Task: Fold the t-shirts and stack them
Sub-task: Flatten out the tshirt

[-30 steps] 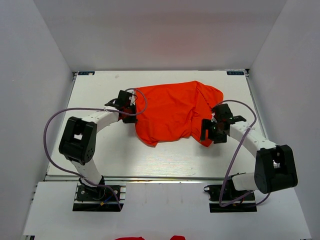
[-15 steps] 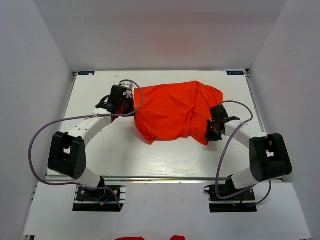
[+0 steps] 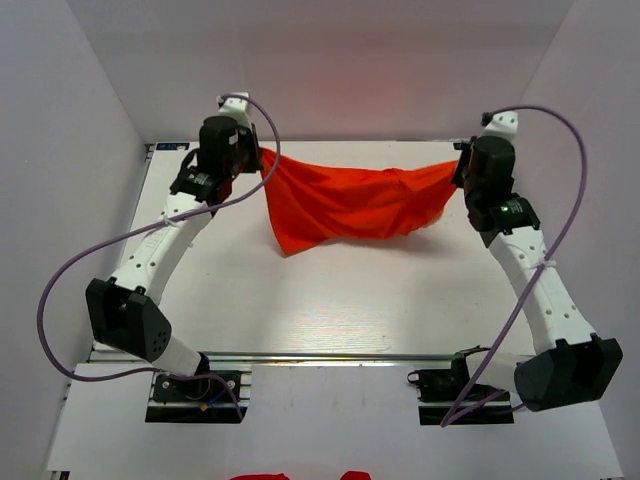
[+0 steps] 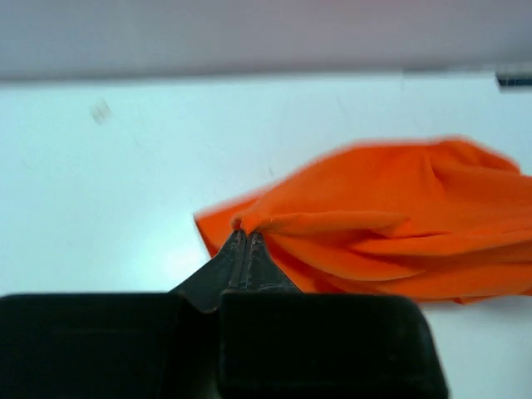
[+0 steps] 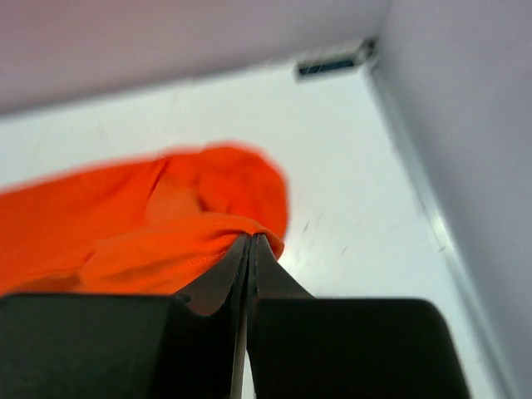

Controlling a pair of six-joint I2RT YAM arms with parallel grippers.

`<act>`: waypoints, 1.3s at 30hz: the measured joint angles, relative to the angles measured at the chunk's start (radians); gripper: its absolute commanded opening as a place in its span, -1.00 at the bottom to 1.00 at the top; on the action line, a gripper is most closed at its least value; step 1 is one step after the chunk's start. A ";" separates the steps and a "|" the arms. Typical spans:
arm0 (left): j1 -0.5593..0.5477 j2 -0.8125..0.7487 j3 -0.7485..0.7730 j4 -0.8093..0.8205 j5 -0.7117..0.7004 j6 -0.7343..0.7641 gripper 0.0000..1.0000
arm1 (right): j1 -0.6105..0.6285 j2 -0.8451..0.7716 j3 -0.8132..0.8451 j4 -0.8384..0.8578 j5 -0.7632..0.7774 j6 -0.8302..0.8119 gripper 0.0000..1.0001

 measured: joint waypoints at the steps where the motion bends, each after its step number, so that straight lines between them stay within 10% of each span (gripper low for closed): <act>1: 0.001 0.000 0.050 0.000 -0.021 0.013 -1.00 | -0.005 -0.008 0.027 0.016 0.028 -0.018 -1.00; 10: 0.002 -0.009 0.281 0.032 -0.207 0.158 -1.00 | -0.040 -0.051 0.211 0.169 0.186 -0.262 -1.00; 25: -0.009 -0.233 0.455 0.124 -0.125 0.359 -1.00 | -0.041 -0.113 0.715 0.286 0.042 -0.537 -1.00; 39: -0.009 -0.425 0.479 0.141 0.005 0.382 -1.00 | -0.040 -0.275 0.747 0.283 -0.109 -0.575 -1.00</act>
